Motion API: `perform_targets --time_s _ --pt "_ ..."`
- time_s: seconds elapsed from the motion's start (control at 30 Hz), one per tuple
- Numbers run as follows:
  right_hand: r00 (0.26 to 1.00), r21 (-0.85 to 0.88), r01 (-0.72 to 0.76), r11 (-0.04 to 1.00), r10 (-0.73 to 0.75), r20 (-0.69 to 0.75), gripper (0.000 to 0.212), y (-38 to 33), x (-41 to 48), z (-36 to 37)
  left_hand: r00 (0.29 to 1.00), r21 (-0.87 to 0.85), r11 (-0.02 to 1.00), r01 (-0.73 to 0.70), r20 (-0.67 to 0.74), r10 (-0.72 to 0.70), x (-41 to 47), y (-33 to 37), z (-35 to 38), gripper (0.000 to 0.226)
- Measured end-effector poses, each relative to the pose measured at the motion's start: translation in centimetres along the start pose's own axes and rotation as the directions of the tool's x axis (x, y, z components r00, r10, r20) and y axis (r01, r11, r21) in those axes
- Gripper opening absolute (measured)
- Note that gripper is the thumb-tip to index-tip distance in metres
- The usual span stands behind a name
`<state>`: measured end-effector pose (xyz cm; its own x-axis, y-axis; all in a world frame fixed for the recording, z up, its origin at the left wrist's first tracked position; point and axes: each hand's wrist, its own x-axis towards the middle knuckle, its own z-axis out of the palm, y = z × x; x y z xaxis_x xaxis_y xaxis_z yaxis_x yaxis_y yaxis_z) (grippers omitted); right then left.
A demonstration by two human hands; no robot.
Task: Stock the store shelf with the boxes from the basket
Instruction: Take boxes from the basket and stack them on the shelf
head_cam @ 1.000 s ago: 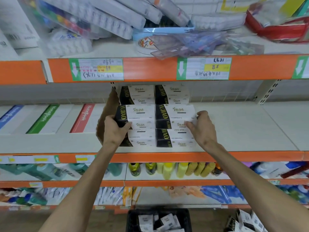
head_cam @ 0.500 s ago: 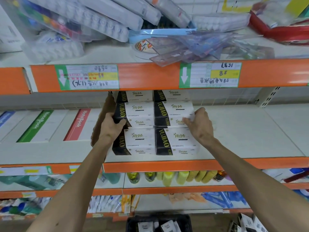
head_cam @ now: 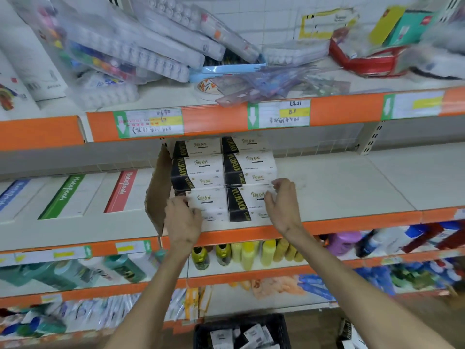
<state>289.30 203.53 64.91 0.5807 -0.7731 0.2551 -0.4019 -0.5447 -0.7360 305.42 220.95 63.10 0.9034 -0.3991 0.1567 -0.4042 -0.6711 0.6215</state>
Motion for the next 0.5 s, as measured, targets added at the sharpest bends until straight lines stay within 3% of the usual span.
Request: perform_targets --time_s 0.13,0.27,0.4,0.5 --pt "0.995 0.013 0.098 0.995 -0.098 0.02 0.028 -1.1 -3.2 0.7 0.979 -0.086 0.978 -0.192 0.054 0.197 -4.5 1.2 0.4 0.023" --pt "0.988 0.0 0.127 0.992 -0.127 0.084 0.023 1.0 -7.9 2.3 0.963 -0.183 0.962 -0.205 0.141 0.232 -9.0 -0.2 2.0 0.012" --pt "0.986 0.058 0.015 0.998 -0.024 0.167 0.015 5.7 -14.7 4.6 0.952 -0.095 0.992 -0.087 0.285 0.111 -14.6 -6.2 5.9 0.013" --pt "0.952 0.027 -0.117 0.993 0.105 0.287 0.013 9.3 -19.0 6.8 0.897 -0.005 0.997 0.071 0.438 -0.061 -18.6 -11.0 9.1 0.017"
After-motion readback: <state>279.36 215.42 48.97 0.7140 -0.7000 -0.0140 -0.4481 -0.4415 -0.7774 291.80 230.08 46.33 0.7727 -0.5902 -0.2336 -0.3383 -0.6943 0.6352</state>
